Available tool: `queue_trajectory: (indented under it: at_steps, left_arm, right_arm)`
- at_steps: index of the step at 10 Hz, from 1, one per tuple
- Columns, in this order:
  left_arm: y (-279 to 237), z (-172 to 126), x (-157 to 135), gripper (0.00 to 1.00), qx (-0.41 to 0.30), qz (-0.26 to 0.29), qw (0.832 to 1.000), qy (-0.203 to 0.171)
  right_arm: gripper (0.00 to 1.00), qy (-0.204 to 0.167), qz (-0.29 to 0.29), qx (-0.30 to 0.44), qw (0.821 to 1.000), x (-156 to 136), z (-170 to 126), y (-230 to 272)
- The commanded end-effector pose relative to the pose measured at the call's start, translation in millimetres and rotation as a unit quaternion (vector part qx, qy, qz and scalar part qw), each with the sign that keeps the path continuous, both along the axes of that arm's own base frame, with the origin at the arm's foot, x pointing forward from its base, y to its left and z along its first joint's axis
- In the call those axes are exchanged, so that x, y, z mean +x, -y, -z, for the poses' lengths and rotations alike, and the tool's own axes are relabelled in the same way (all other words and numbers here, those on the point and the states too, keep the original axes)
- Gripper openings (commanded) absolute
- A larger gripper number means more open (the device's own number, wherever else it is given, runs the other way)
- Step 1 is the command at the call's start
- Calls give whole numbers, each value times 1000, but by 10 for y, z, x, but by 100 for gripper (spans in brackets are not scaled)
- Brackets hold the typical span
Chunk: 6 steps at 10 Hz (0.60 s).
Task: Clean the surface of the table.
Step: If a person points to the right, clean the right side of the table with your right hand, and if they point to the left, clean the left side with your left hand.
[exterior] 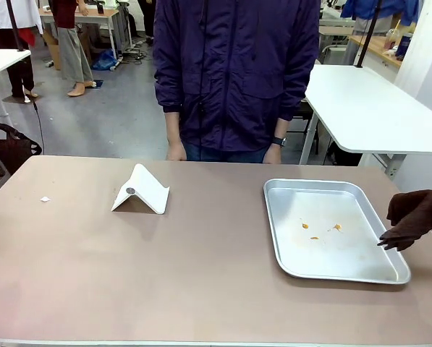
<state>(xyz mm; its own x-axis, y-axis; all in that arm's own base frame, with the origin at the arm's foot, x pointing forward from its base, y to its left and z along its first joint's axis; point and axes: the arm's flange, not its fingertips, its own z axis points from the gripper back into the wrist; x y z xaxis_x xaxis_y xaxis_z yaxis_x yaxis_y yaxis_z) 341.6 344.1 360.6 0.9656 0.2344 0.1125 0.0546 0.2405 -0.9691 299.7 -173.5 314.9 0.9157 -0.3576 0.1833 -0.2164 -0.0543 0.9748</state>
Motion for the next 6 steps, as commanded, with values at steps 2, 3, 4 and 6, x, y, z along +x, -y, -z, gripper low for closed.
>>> queue_trajectory:
  at_steps: [2,3,4,6]
  left_arm:
    - [149,-152,103,22,20,2,1000,2]
    - [149,-152,103,22,20,2,1000,2]
    - [149,-152,103,22,20,2,1000,2]
    - [162,-139,274,22,49,-2,999,-14]
  right_arm:
    - [0,-3,0,-1,1000,-12,-63,1]
    - [0,-3,0,-1,1000,-12,-63,1]
    - [0,-3,0,-1,1000,-12,-63,1]
    - [0,-3,0,-1,1000,-12,-63,1]
